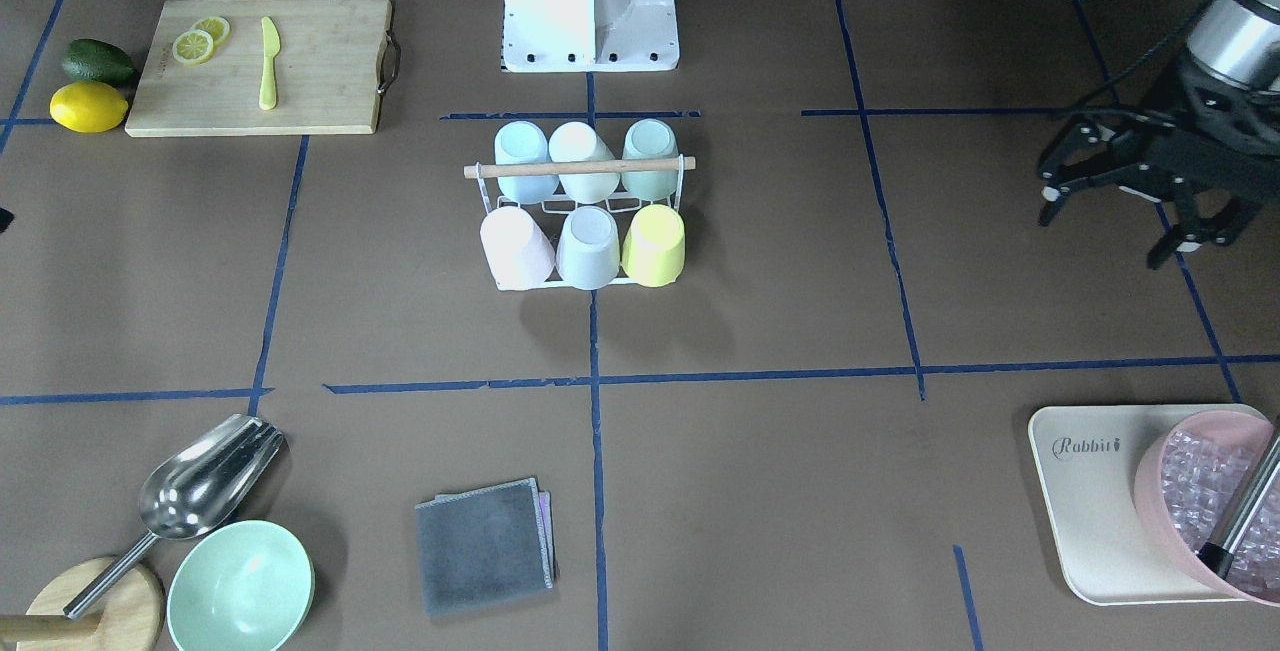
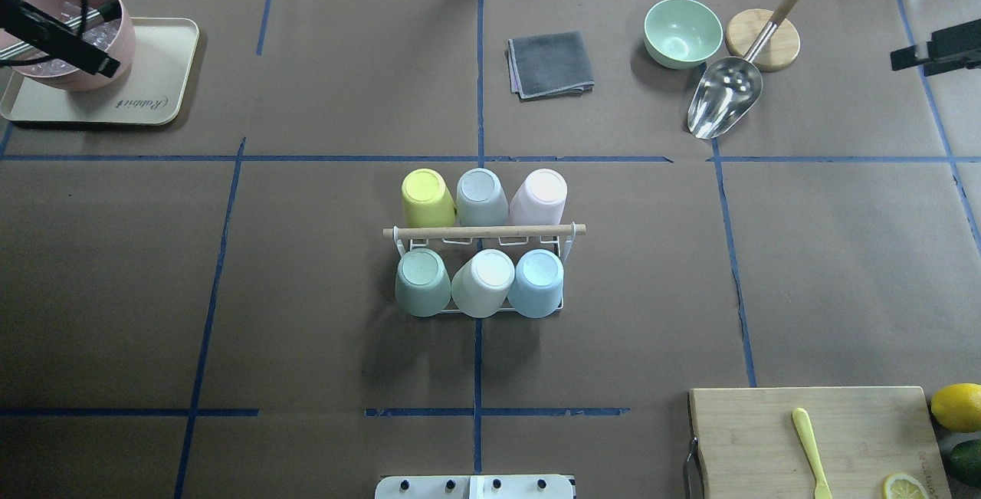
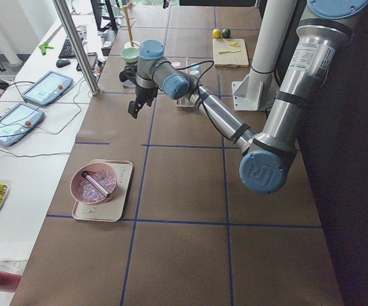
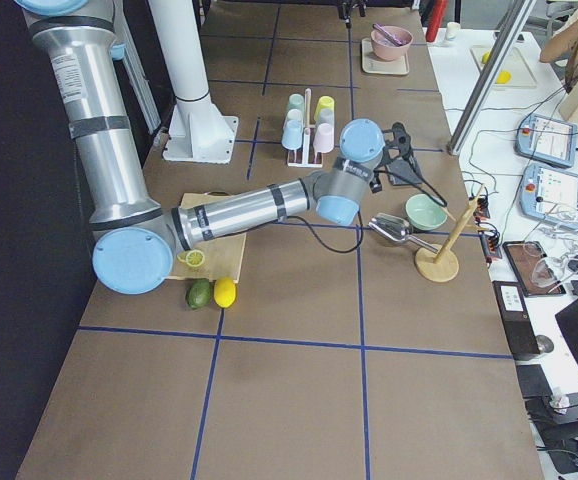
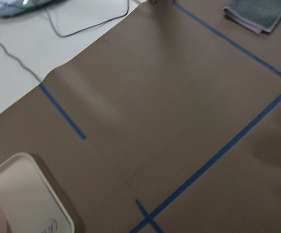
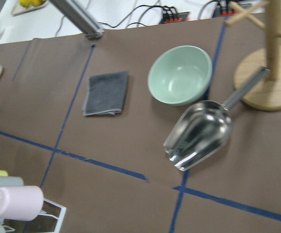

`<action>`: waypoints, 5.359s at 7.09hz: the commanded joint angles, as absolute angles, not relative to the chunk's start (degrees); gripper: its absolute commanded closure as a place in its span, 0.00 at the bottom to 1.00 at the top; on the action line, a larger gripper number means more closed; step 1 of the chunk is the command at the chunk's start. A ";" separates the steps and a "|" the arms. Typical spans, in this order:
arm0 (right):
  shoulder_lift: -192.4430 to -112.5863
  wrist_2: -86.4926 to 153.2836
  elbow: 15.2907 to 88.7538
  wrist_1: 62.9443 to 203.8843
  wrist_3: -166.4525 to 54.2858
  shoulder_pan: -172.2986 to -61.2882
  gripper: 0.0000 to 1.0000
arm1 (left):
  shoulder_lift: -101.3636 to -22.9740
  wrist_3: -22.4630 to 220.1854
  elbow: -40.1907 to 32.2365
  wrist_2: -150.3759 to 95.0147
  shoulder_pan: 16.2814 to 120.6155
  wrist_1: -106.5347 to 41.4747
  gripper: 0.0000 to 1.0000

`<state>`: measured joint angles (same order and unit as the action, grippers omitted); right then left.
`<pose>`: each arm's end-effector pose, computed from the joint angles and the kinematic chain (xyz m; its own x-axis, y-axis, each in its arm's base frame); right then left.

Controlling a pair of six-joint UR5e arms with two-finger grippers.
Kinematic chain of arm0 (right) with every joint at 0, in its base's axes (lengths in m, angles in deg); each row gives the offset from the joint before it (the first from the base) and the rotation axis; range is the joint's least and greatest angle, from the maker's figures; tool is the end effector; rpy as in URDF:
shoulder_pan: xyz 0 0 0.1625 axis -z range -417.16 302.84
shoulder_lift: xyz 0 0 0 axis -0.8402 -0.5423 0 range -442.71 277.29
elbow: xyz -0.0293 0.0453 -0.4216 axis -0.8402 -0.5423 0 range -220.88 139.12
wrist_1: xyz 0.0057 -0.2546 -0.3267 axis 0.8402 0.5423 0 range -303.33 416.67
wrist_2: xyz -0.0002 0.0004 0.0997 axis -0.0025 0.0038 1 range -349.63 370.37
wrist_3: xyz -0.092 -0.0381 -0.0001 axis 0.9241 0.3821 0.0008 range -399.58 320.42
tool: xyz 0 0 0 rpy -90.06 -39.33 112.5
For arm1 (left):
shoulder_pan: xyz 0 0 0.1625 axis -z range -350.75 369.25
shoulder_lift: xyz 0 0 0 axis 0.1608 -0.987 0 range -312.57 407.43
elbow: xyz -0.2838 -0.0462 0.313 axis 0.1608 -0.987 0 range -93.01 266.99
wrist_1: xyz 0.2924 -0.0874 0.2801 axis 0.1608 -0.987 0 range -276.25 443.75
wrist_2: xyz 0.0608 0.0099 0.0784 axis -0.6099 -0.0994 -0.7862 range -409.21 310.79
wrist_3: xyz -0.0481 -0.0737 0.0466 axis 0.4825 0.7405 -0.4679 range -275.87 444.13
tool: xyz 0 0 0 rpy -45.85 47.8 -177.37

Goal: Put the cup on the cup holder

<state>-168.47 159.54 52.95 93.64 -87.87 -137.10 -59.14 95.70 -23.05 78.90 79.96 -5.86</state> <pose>-0.0425 -0.5130 0.4687 0.3114 -0.1969 0.9296 -0.2226 0.9360 0.2728 0.1182 -0.5548 0.3402 0.6629 0.4391 -0.6064 -0.1363 0.8672 0.4790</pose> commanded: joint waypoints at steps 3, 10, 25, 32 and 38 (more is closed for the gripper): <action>-176.67 146.97 53.76 115.00 -69.39 -141.52 0.00 | -45.96 95.20 -15.57 86.32 92.13 -2.99 0.00; -176.40 140.27 56.96 158.97 -38.53 -153.64 0.00 | -36.86 85.98 -10.57 83.94 96.79 -3.09 0.00; -176.49 141.24 55.09 151.33 -36.94 -153.58 0.00 | -36.69 79.91 -10.48 87.81 99.87 -2.47 0.00; -176.40 141.68 55.09 151.33 -36.86 -153.49 0.00 | -36.16 79.74 -10.48 87.81 99.87 -2.73 0.00; -176.40 141.68 54.92 151.33 -36.94 -153.49 0.00 | -35.72 79.39 -10.57 87.89 100.04 -2.91 0.00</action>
<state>-176.40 141.68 54.95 151.33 -36.91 -153.49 -36.00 79.51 -10.61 87.83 99.97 -2.83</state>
